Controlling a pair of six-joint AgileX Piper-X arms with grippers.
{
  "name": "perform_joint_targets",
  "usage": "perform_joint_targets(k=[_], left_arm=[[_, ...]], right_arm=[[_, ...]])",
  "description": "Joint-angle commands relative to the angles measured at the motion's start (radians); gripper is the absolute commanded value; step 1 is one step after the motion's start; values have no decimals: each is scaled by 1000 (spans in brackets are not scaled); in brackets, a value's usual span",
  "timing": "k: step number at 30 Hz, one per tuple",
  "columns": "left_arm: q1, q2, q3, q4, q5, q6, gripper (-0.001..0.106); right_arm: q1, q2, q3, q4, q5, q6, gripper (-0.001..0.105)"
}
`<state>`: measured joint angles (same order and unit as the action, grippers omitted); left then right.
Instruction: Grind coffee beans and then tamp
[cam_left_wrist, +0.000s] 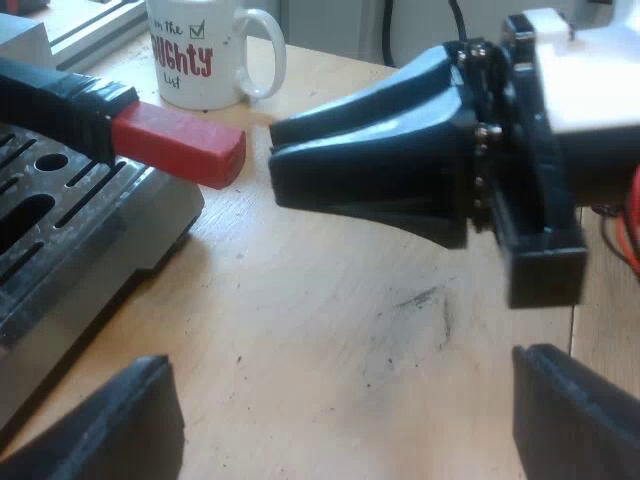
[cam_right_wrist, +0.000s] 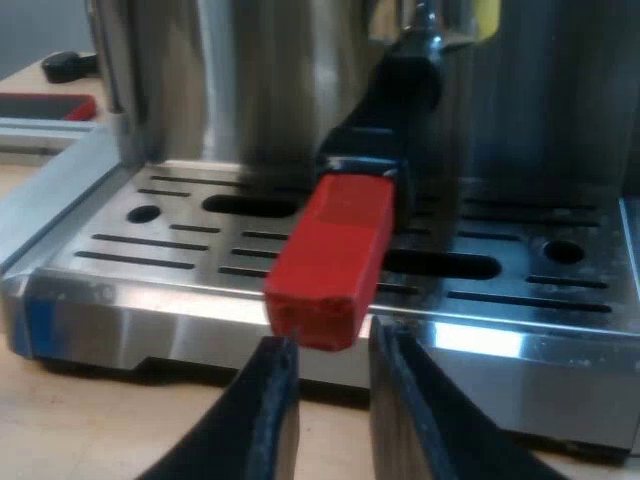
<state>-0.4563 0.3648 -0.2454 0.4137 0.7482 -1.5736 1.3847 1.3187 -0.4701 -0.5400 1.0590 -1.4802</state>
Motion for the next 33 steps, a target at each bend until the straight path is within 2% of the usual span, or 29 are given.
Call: perform_joint_targets(k=[1,4,10,21,24,27,33], left_arm=[[-2,-5,-3,-15,13,3,71],[-2,-5,-3,-15,13,3,71],[-2,-5,-3,-15,13,3,71],[-2,-5,-3,-15,13,3,71],[-2,-5,-3,-15,13,3,71],[-2,-5,-3,-15,13,3,71],[-2,-5,-3,-15,13,3,71]], right_arm=[[-33,0,-4,-4,-34,-5,22],[-52,0,-4,-4,-76,-13,22],[-59,0,-4,-2,-68,-68,22],[-125,0,-4,-20,-33,-74,22],[-125,0,-4,-53,16,-106,22],[-125,0,-4,-94,60,-171,22],[-125,0,-4,-107,67,-185,22]])
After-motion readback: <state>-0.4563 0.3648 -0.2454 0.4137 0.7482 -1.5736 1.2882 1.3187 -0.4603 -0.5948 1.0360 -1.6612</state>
